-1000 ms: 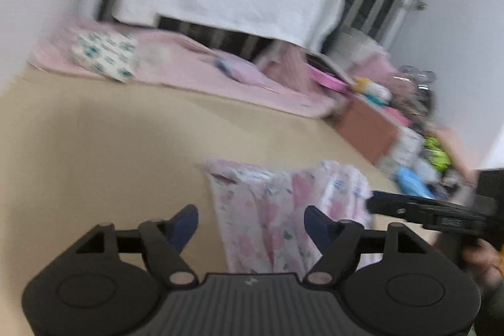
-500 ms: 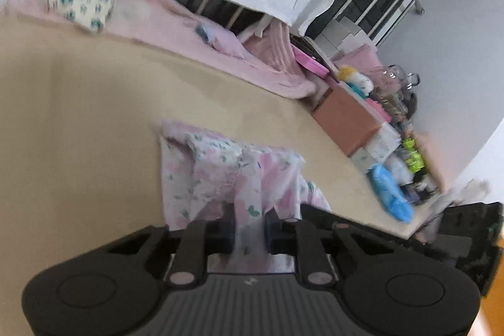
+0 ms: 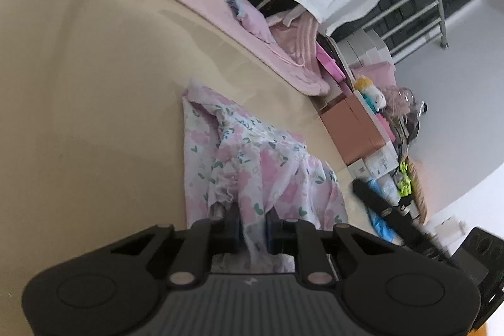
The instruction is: Fold clothes
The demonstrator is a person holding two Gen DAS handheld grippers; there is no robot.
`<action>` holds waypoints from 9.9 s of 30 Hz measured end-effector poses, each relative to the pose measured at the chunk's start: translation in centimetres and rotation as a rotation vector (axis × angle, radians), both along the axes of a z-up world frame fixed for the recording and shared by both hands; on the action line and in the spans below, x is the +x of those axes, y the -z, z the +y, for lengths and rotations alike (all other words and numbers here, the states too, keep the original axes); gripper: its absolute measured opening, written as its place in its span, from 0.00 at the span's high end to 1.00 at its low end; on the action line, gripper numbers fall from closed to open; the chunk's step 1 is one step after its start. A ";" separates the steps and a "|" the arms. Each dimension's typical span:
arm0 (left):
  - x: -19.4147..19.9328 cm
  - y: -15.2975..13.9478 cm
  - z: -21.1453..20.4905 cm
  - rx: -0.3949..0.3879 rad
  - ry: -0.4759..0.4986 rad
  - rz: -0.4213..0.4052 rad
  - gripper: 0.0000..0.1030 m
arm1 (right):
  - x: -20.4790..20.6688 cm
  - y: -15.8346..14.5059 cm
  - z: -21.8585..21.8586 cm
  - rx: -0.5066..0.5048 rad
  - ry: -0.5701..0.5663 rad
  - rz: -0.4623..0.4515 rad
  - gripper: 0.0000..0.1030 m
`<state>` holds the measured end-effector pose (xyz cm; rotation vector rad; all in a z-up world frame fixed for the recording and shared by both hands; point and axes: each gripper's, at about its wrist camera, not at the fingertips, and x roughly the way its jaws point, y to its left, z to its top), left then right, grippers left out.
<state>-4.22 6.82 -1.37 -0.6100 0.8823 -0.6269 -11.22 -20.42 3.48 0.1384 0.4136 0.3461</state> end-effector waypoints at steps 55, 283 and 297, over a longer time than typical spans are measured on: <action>-11.1 -7.5 1.3 0.381 0.652 -0.920 0.10 | 7.3 1.8 1.1 -0.149 -0.865 0.384 0.33; -3.5 -1.4 -0.1 0.032 -0.216 -0.025 0.59 | 1.8 3.5 -3.5 0.293 0.166 0.286 0.69; -2.5 -2.4 -0.3 0.147 -0.206 -0.029 0.26 | 3.7 2.8 -1.4 0.252 0.037 0.332 0.82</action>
